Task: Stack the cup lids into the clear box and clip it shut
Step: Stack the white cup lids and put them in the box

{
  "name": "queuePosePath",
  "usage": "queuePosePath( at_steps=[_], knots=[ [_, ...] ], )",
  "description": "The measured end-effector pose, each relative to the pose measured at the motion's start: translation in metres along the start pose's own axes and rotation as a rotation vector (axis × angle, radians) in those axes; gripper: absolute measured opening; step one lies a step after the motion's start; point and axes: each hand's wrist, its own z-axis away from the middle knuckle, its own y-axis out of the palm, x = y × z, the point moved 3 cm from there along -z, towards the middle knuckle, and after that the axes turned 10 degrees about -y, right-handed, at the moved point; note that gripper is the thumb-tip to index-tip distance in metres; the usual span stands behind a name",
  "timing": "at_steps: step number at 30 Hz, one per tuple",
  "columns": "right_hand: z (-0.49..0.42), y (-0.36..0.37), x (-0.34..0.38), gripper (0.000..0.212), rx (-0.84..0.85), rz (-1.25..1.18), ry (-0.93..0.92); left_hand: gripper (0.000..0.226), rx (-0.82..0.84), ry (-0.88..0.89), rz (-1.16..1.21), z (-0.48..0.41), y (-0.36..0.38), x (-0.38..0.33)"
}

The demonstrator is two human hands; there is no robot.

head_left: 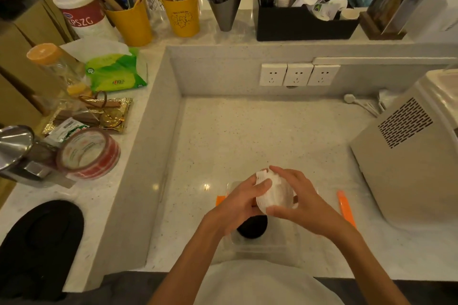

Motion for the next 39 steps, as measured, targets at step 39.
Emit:
queuePosePath(
  at_steps=[39],
  knots=[
    [-0.018, 0.042, -0.056, 0.094, 0.476, 1.017, -0.041, 0.040, -0.648, -0.173, -1.832, -0.054, 0.001, 0.050]
  ],
)
